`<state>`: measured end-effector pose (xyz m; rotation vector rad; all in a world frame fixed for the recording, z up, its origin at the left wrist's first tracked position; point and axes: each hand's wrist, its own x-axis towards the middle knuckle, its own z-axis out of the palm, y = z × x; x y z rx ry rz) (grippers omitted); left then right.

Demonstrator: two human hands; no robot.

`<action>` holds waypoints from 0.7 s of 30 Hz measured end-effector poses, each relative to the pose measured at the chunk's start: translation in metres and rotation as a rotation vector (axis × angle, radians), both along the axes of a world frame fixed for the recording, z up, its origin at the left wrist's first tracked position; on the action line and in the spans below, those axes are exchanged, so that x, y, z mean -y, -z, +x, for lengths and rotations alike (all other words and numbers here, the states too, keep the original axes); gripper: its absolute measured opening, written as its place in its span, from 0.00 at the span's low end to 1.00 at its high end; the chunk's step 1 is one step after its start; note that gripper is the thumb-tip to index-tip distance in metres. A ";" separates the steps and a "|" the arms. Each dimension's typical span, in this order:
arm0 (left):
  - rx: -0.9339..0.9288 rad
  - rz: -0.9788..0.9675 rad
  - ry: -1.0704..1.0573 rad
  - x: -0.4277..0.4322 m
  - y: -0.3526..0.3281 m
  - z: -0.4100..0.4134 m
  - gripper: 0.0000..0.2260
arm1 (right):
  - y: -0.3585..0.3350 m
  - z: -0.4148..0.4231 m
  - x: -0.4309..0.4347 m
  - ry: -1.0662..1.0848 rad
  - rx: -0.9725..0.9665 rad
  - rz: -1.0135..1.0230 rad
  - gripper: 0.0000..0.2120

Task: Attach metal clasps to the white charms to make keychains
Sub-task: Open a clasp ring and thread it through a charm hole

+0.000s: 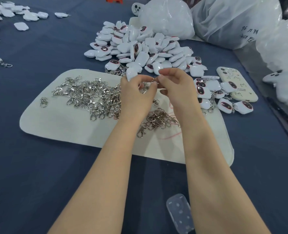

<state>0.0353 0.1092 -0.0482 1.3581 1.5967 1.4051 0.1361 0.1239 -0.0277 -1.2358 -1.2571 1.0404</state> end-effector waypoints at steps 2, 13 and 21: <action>-0.028 0.012 -0.012 -0.001 0.001 -0.001 0.04 | -0.001 -0.001 0.000 -0.005 0.087 0.030 0.06; -0.033 0.032 -0.102 -0.004 0.003 -0.003 0.02 | 0.001 -0.007 -0.002 0.029 0.209 0.036 0.06; 0.020 0.018 -0.133 -0.004 0.002 -0.004 0.01 | -0.001 -0.008 0.002 -0.083 0.275 0.029 0.09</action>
